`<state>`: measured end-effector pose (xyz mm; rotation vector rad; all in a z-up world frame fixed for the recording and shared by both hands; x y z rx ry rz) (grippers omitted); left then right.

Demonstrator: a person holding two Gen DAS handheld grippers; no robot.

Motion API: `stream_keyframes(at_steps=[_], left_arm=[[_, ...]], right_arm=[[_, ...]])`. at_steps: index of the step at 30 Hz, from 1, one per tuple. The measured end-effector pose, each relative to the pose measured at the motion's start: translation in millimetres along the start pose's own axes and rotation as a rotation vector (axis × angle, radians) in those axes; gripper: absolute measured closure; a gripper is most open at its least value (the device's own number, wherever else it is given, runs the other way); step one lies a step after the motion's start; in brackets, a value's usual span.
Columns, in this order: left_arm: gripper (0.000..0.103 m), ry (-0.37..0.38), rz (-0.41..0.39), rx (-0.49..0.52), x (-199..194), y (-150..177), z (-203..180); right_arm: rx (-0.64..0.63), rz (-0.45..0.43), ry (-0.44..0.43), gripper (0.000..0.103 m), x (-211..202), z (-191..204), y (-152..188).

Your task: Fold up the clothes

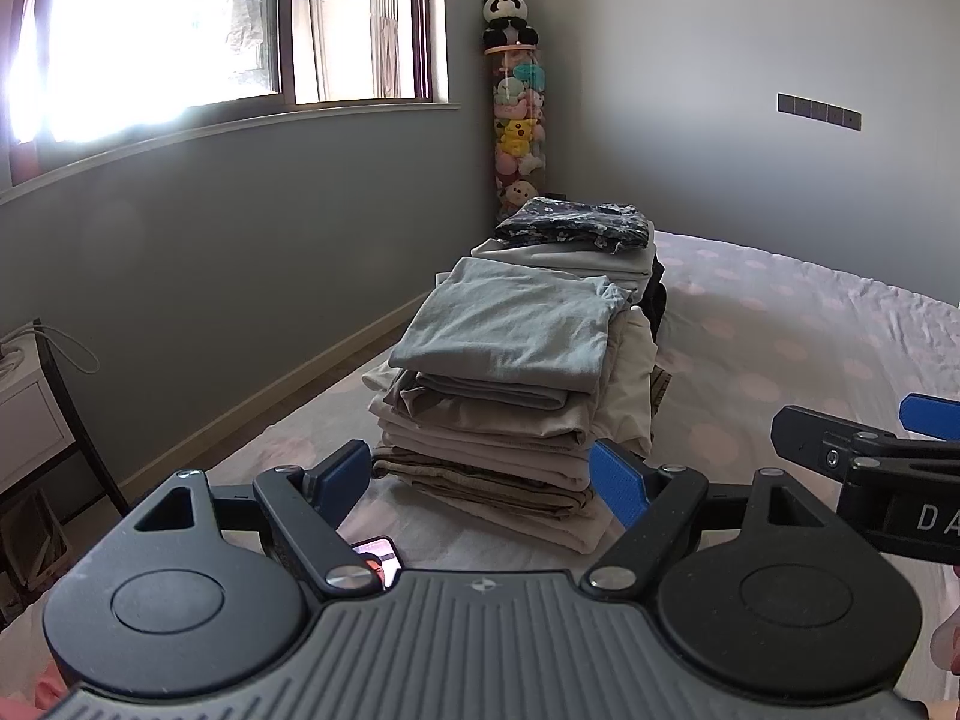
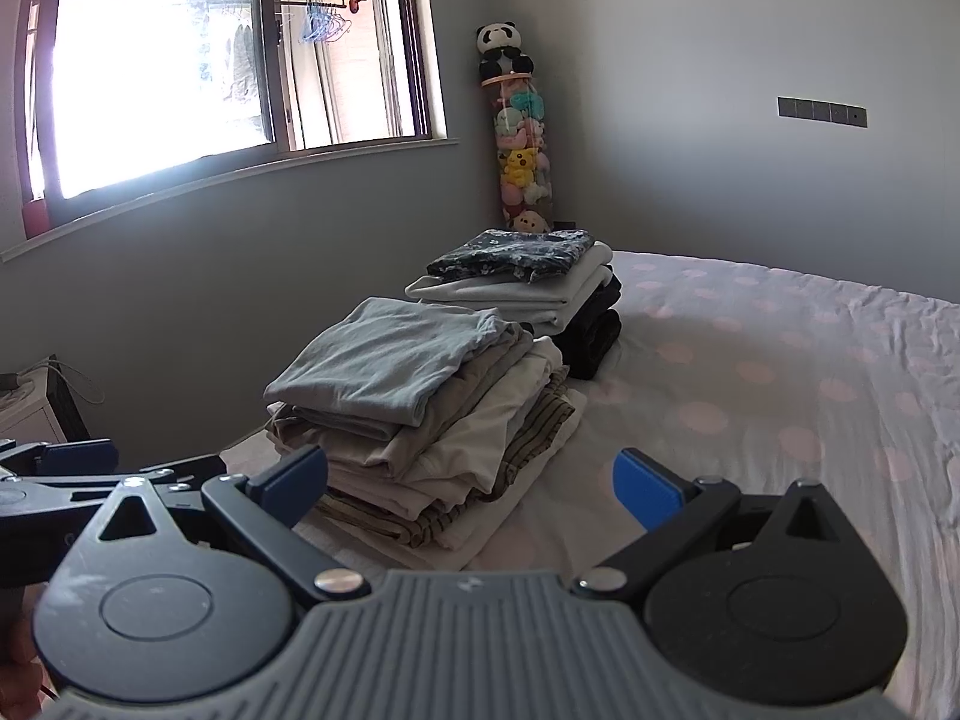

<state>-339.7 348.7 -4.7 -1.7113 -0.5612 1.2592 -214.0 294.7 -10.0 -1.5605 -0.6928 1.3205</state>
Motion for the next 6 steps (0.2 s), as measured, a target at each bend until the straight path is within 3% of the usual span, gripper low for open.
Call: stream_keyframes(at_steps=[6], left_arm=[[0.008,-0.002,-0.001,0.004,0.5,0.1,0.0]], right_arm=[[-0.005,0.002,-0.003,0.001,0.3,1.3,-0.2]])
Point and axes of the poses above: each gripper's, at about its wrist camera, not at the fingertips, and x roughly the way its jaws point, z to its left, y to its underside, the point moved 8 cm from there along x, roughly the way its jaws point, and after that the axes turned 13 degrees about y, right-handed, at the moved point
